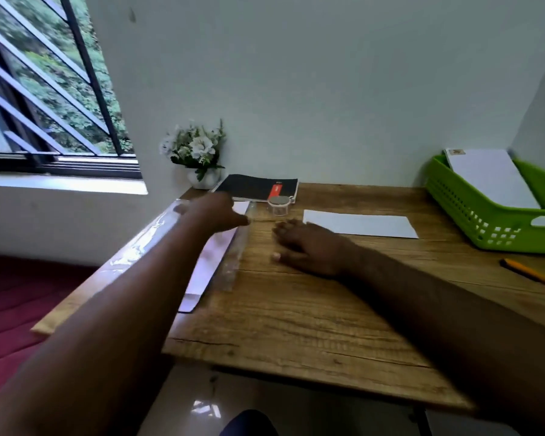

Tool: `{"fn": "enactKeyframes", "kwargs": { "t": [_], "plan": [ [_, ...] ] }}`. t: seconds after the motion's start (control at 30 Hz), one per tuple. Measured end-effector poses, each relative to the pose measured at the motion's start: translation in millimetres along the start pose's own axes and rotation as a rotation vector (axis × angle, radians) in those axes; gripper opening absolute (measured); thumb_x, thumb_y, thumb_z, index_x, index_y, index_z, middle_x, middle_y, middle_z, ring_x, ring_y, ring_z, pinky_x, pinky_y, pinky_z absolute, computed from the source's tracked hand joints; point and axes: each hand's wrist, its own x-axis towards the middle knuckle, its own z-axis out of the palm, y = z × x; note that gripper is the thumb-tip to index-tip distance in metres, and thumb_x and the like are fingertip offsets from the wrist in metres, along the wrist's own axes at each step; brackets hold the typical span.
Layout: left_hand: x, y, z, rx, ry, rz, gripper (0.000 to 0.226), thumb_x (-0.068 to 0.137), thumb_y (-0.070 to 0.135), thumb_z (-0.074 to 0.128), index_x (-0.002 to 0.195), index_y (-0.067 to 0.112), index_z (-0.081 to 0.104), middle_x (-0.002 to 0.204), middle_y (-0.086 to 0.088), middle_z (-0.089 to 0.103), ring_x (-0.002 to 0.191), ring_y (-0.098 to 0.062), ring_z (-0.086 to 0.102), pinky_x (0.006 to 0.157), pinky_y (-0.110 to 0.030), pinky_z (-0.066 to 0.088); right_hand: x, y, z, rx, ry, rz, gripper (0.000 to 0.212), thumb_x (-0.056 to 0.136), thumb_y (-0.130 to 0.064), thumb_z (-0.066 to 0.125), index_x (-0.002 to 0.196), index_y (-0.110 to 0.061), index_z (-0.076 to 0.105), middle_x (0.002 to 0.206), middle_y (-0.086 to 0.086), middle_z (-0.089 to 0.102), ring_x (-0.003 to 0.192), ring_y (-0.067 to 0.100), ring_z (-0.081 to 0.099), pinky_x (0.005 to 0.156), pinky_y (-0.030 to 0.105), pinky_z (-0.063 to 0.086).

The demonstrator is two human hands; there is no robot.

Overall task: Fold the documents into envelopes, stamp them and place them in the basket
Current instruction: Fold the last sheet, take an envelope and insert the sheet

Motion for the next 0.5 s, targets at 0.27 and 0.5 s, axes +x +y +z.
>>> {"fn": "enactKeyframes", "kwargs": {
  "t": [0.27, 0.5],
  "plan": [
    [-6, -43, 25, -0.160, -0.014, -0.118, 0.115, 0.035, 0.090, 0.049, 0.134, 0.032, 0.049, 0.144, 0.005, 0.045, 0.131, -0.022, 0.044, 0.103, -0.050, 0.040, 12, -8, 9, 0.188, -0.019, 0.003, 0.061, 0.095, -0.055, 0.039, 0.147, -0.025, 0.031, 0.156, -0.006, 0.026, 0.142, 0.011, 0.025, 0.105, 0.021, 0.018],
    [-35, -26, -5, -0.320, 0.162, -0.066, 0.071, 0.066, 0.067, 0.065, 0.122, 0.024, 0.062, 0.131, 0.004, 0.058, 0.119, -0.020, 0.054, 0.097, -0.035, 0.044, 8, -7, 6, 0.369, 0.059, 0.016, 0.052, 0.095, -0.051, 0.043, 0.141, -0.027, 0.042, 0.149, -0.009, 0.039, 0.133, 0.007, 0.038, 0.099, 0.018, 0.024]
  ]
}}
